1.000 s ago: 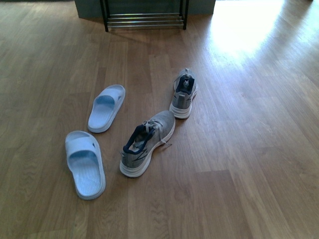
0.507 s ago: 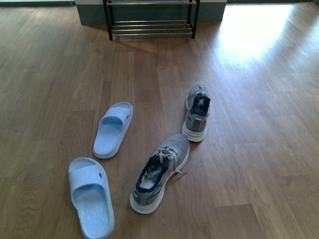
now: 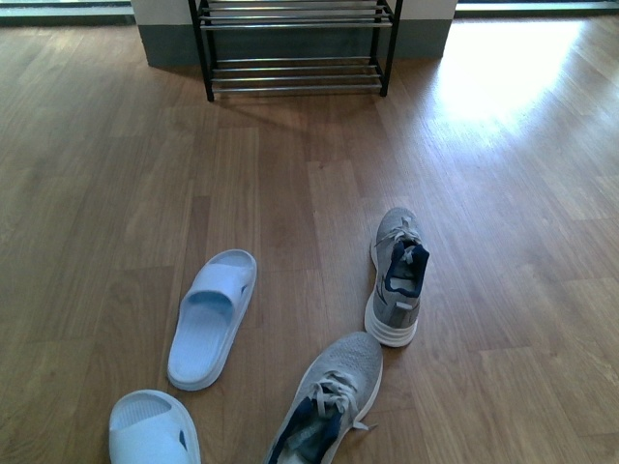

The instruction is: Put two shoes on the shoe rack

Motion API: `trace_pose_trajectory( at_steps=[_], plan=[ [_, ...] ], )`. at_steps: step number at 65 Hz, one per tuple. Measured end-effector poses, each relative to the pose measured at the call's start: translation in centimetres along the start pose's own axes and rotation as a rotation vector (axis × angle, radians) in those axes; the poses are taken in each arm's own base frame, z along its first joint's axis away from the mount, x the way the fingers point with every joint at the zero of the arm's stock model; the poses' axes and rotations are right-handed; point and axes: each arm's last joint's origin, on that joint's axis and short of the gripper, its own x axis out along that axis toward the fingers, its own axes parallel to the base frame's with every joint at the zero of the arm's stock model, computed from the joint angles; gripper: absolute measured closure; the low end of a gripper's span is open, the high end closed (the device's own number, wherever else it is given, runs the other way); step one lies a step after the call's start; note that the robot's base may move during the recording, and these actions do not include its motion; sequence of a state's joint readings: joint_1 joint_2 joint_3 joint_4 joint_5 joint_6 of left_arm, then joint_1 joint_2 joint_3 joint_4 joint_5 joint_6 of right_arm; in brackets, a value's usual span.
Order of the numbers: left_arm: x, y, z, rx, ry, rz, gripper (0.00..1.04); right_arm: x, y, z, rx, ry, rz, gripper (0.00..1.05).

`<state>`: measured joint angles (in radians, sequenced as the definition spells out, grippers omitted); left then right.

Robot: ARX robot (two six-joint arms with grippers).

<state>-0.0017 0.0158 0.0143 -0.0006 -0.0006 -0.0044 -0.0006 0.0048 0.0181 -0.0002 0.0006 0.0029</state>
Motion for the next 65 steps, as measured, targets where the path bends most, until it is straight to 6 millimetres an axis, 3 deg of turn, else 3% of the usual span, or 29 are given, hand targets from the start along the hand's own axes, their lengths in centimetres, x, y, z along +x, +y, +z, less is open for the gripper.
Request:
trace_pose_trajectory(
  at_steps=[15, 21, 29, 35, 39, 43, 48, 58, 65],
  plan=[
    [0.0, 0.0, 0.0, 0.0, 0.0, 0.0, 0.09, 0.2, 0.1, -0.2, -0.013, 0.052, 0.06, 0.09],
    [0.0, 0.0, 0.0, 0.0, 0.0, 0.0, 0.09, 1.6, 0.2, 0.0, 0.008, 0.138, 0.092, 0.09],
    [0.0, 0.0, 0.0, 0.0, 0.0, 0.0, 0.09, 5.8, 0.4, 0.7, 0.023, 0.237, 0.126, 0.09],
    [0.0, 0.0, 0.0, 0.0, 0.0, 0.0, 0.09, 10.6, 0.4, -0.6, 0.027, 0.338, 0.119, 0.09],
    [0.0, 0.0, 0.0, 0.0, 0.0, 0.0, 0.09, 14.5, 0.3, -3.4, 0.027, 0.462, 0.106, 0.09],
    [0.0, 0.0, 0.0, 0.0, 0.0, 0.0, 0.09, 17.0, 0.3, -6.3, 0.032, 0.574, 0.096, 0.09],
    [0.0, 0.0, 0.0, 0.0, 0.0, 0.0, 0.09, 20.3, 0.2, -11.3, 0.03, 0.734, 0.064, 0.09],
    [0.0, 0.0, 0.0, 0.0, 0.0, 0.0, 0.09, 24.9, 0.0, -18.8, 0.022, 0.908, 0.015, 0.09],
    [0.0, 0.0, 0.0, 0.0, 0.0, 0.0, 0.09, 27.3, 0.0, -21.9, 0.035, 0.962, -0.01, 0.09]
  ],
)
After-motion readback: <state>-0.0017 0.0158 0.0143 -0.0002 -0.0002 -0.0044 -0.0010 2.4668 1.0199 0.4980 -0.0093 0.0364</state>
